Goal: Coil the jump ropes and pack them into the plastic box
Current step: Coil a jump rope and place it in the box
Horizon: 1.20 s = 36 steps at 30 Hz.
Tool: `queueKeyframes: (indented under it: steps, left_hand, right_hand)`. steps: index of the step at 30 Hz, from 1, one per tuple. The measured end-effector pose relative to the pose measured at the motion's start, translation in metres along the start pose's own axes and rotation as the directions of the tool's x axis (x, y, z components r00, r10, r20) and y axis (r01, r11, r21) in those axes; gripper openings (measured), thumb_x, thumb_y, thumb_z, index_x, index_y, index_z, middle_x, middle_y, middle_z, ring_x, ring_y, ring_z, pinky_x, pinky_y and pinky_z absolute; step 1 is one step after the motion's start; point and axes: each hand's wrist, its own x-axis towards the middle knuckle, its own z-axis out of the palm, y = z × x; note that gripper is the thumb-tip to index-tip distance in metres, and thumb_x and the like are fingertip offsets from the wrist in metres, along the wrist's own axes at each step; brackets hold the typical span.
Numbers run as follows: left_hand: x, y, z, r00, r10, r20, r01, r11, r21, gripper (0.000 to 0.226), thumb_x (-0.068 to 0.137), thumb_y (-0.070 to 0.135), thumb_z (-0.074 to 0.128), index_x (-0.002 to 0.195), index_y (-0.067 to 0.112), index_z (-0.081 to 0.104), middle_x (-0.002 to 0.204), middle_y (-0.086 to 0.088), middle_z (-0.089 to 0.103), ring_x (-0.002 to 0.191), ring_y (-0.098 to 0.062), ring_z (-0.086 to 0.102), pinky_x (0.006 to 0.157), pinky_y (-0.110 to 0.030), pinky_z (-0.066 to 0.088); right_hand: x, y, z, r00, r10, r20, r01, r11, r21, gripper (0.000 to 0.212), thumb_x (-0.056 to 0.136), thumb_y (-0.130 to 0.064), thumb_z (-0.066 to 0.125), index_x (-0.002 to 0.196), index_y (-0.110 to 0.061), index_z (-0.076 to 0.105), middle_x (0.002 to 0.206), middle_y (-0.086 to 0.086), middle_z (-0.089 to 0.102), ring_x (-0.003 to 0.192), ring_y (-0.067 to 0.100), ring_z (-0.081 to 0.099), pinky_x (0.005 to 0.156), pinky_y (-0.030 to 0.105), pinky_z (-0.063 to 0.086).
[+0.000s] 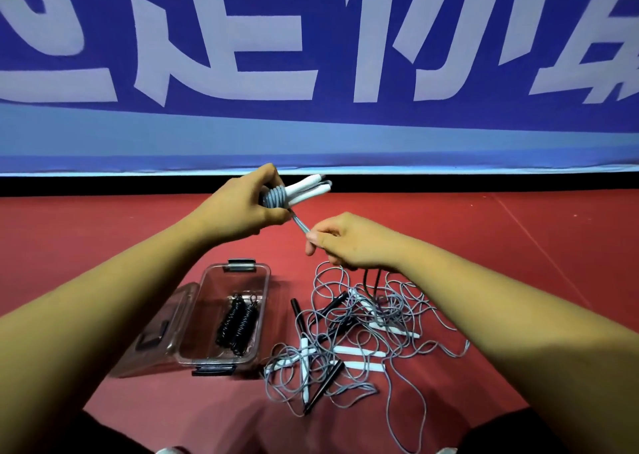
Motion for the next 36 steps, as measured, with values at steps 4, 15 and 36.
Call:
queueKeyframes:
  steps: [4, 15, 36]
  left_hand:
    - [0.002, -0.009, 0.0, 1.0, -0.003, -0.006, 0.004, 0.96, 0.279, 0.034, 0.077, 0.026, 0.077, 0.089, 0.027, 0.045, 0.08, -0.002, 0.068, 0.064, -0.026, 0.064, 0.064, -0.044, 0.054]
    - [-0.006, 0.021, 0.006, 0.934, 0.067, 0.351, -0.249, 0.828, 0.503, 0.029, 0.075, 0.051, 0.078, 0.083, 0.027, 0.064, 0.054, 0.008, 0.05, 0.051, -0.003, 0.046, 0.05, -0.02, 0.031]
    - [-0.019, 0.029, -0.001, 0.987, 0.119, 0.105, -0.062, 0.898, -0.436, 0.037, 0.097, 0.02, 0.059, 0.131, 0.034, 0.058, 0.073, -0.007, 0.061, 0.051, -0.013, 0.049, 0.047, -0.025, 0.04]
  right_hand:
    - [0.004, -0.017, 0.003, 0.981, -0.18, -0.07, 0.139, 0.911, -0.389, 0.032, 0.094, -0.03, 0.059, 0.068, -0.013, 0.053, 0.059, 0.0, 0.046, 0.055, 0.014, 0.039, 0.055, 0.032, 0.03]
    - [-0.001, -0.027, -0.02, 0.92, -0.263, -0.291, 0.105, 0.88, -0.464, 0.016, 0.083, -0.042, 0.067, 0.084, -0.026, 0.071, 0.082, -0.006, 0.07, 0.08, 0.018, 0.062, 0.071, 0.036, 0.052]
    - [0.005, 0.013, -0.01, 0.999, -0.002, -0.046, 0.024, 0.875, 0.483, 0.026, 0.103, -0.022, 0.046, 0.096, -0.011, 0.068, 0.059, 0.004, 0.045, 0.049, 0.015, 0.038, 0.049, 0.026, 0.033]
